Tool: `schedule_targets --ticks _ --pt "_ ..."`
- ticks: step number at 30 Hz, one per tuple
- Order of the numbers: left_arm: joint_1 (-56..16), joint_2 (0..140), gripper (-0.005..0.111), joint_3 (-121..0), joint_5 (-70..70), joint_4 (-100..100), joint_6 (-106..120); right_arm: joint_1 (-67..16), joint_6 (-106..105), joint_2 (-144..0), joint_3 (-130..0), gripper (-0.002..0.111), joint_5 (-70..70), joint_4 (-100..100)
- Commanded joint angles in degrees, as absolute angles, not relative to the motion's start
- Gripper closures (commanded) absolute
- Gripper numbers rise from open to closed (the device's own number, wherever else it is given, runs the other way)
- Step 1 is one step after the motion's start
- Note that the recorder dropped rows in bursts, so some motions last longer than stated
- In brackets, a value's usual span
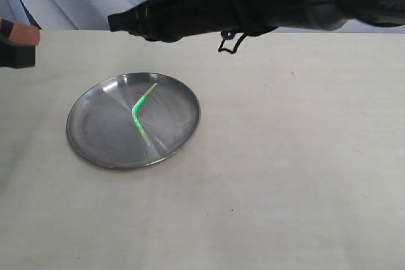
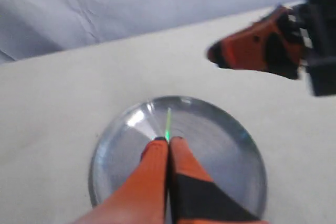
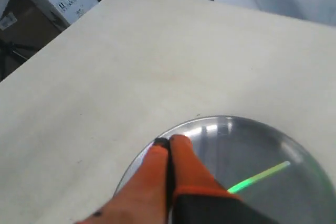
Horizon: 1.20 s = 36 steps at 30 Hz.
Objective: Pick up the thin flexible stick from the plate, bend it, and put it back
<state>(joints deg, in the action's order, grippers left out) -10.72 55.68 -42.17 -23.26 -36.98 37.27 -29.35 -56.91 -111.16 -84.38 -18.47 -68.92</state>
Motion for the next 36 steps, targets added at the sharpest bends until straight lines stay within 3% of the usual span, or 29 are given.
schedule_targets --ticks 1,8,15,23,27,30,33,36 --pt "-10.40 55.21 0.107 -41.08 -13.15 -37.68 34.48 -29.08 -31.60 -101.84 -80.09 0.109 -19.62 -36.75" --pt "-10.40 54.69 0.107 -36.62 -7.15 -42.76 34.48 -29.08 1.32 -86.84 -64.25 0.109 -23.85 -3.55" --pt "-10.40 54.69 0.107 -35.86 -8.94 -43.65 34.82 -29.28 3.90 -77.41 -59.13 0.109 -39.30 -5.62" --pt "-10.40 54.69 0.107 -35.86 -8.94 -43.65 34.82 -29.28 3.90 -73.19 -59.13 0.109 -39.72 -5.54" --pt "-10.40 54.69 0.107 -35.86 -8.94 -43.65 34.82 -28.90 2.25 -65.85 -58.21 0.109 -36.03 0.00" --pt "-10.40 54.69 0.107 -35.86 -8.94 -43.65 34.82 -26.64 2.59 -58.34 -53.19 0.109 -25.40 0.78" --pt "-10.40 54.69 0.107 -35.86 -8.94 -43.65 34.82 -18.93 2.59 -45.42 -38.40 0.109 -10.69 -2.11" --pt "-10.40 54.69 0.107 -35.86 -8.94 -43.65 34.82 -10.42 3.01 -29.15 -23.45 0.109 -8.79 -7.19"
